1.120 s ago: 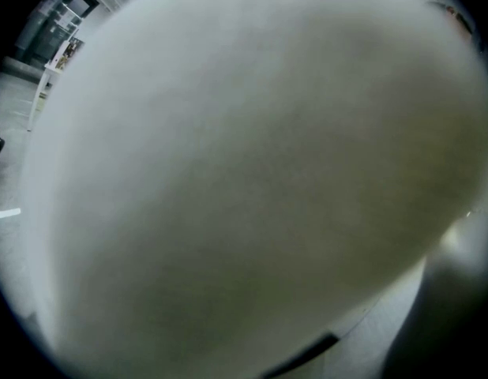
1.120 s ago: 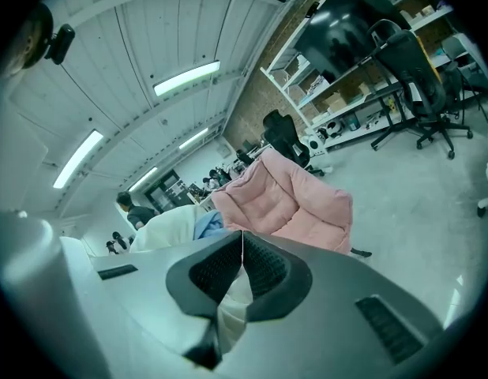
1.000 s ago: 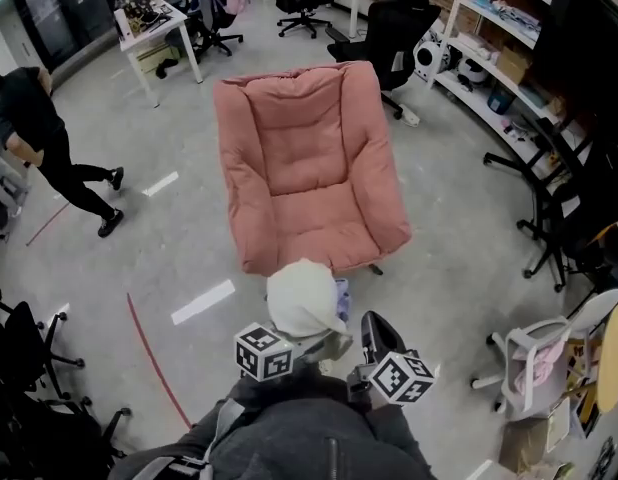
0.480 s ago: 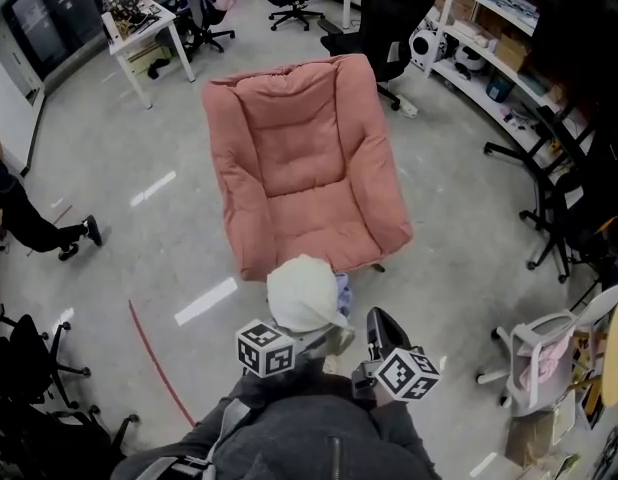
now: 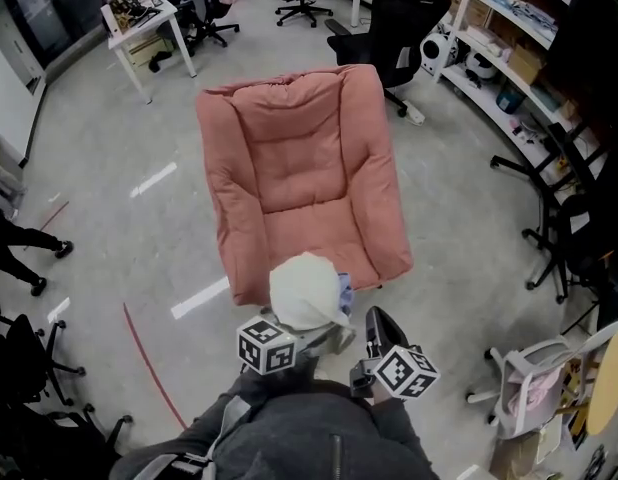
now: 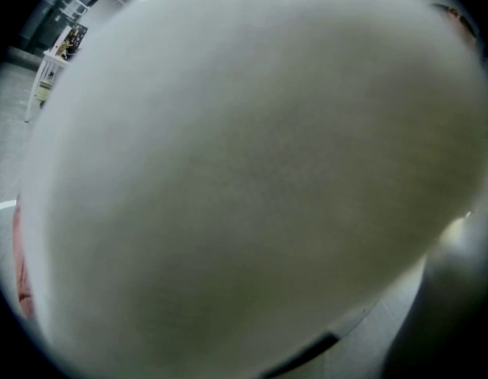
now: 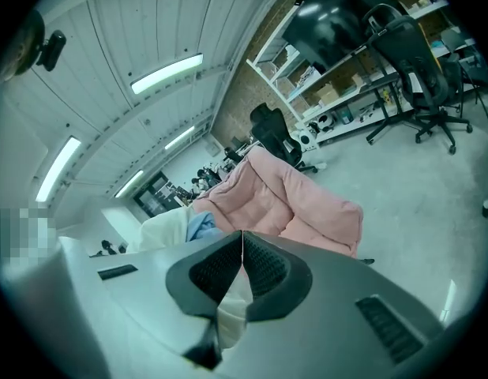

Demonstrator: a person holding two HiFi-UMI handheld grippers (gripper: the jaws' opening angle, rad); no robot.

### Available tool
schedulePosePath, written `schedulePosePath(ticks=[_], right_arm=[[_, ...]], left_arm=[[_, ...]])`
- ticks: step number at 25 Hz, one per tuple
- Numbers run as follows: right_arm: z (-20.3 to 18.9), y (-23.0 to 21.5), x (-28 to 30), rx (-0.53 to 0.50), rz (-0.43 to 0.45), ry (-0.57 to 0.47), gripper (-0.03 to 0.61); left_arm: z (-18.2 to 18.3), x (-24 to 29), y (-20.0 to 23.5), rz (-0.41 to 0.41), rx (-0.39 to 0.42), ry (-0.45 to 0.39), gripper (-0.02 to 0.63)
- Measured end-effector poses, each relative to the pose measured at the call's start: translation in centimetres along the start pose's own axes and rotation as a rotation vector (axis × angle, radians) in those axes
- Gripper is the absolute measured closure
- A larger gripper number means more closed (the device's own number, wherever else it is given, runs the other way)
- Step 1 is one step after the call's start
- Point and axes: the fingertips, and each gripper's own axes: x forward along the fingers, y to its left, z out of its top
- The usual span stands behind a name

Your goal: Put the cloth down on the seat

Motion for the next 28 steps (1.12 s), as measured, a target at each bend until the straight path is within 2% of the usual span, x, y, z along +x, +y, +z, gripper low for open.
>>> schedulePosePath(ticks=[8, 16, 28], right_arm=[[4.1, -0.9, 6.0, 0.025, -0.013, 0.025, 0.566], [8.3, -1.0, 11.8, 0.032, -0.033, 0.021, 0.566], [10.8, -0.7, 18.6, 0.005, -0.088, 0.034, 0.566]], left_arm=[[4.9, 3.2, 4.3, 0.025, -0.007, 0.018, 0.339], [10.3, 5.9, 8.4, 0.013, -0.007, 0.019, 0.339], [14.2, 9.2, 14.3, -0.046, -0.024, 0.043, 0.339]])
